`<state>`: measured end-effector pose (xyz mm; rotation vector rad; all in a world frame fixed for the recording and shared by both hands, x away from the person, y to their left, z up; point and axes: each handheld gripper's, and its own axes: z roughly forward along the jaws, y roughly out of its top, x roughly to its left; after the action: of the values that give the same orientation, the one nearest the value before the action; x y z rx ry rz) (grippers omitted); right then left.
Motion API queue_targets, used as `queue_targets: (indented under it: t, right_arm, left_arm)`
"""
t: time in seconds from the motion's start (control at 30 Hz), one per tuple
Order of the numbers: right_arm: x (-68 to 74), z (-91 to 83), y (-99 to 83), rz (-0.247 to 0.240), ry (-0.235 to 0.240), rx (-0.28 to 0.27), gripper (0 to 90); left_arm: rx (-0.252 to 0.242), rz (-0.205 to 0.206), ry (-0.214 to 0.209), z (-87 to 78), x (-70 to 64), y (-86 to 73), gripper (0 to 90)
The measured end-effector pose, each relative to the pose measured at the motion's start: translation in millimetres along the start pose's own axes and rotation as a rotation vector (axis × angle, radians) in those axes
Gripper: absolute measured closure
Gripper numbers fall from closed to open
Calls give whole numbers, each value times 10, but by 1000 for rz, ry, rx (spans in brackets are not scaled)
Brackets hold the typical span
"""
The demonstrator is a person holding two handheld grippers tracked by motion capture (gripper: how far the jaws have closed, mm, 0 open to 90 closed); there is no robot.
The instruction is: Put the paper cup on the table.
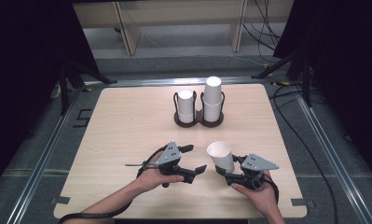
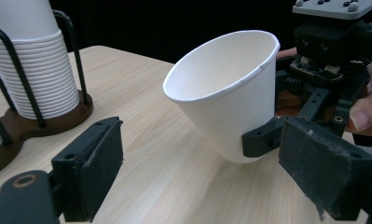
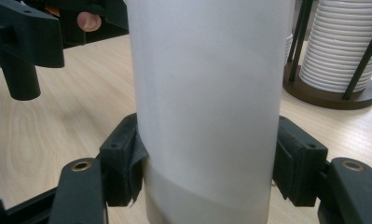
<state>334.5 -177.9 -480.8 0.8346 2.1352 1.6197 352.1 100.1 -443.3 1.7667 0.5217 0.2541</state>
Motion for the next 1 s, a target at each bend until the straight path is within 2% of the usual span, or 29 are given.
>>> queue_targets:
  t: [0.03, 0.07, 0.1, 0.13, 0.17, 0.23, 0.47, 0.5, 0.53, 0.67, 0.77, 0.83, 0.87, 0.9, 0.93, 0.97, 1.0]
  right_arm:
    - [0, 5, -8, 11, 11, 0, 353]
    - [4, -12, -6, 10, 1, 21, 353]
    - [6, 0, -12, 12, 7, 4, 353]
    - [1, -20, -6, -7, -8, 17, 353]
    - [-8, -16, -7, -20, -9, 8, 353]
    - [-5, -20, -12, -24, -19, 18, 353]
    - [-8, -18, -8, -26, -18, 20, 353]
    - [-8, -20, -10, -24, -18, 22, 353]
    - [-10, -19, -11, -25, -18, 21, 353]
    - [-6, -10, -16, -25, -17, 10, 353]
    - [-9, -5, -24, -32, -19, 8, 352]
    - [4, -13, -24, -17, -14, 36, 353]
    - [0, -5, -25, -23, -13, 30, 352]
    - [-4, 6, -28, -34, -19, 21, 352]
    - [-7, 10, -28, -34, -16, 28, 352]
    - [-6, 4, -29, -26, -22, 43, 351]
    - [15, 17, -39, 21, -8, 34, 351]
  left_arm:
    - [-7, -8, -2, 23, -7, 5, 134]
    - [-7, 0, -4, 37, 0, 14, 133]
    - [3, 4, -2, 43, 4, 21, 133]
    - [-8, -5, -7, 67, 2, 21, 133]
    - [3, -6, -5, 70, -3, 33, 133]
    - [1, -40, -23, 102, -15, 42, 134]
    - [13, -81, -46, 213, -48, 17, 137]
    - [-3, -95, -54, 236, -53, 13, 138]
    - [20, -88, -50, 236, -51, 20, 138]
    - [1, -99, -52, 270, -66, 28, 138]
    - [12, -89, -51, 263, -53, 26, 138]
    - [29, -93, -53, 258, -49, 16, 139]
    - [32, -88, -51, 256, -44, 12, 139]
    - [16, -97, -53, 265, -42, 2, 139]
    - [7, -116, -58, 268, -37, -6, 140]
    - [31, -114, -50, 252, -26, -9, 141]
    - [22, -123, -58, 264, -19, -23, 142]
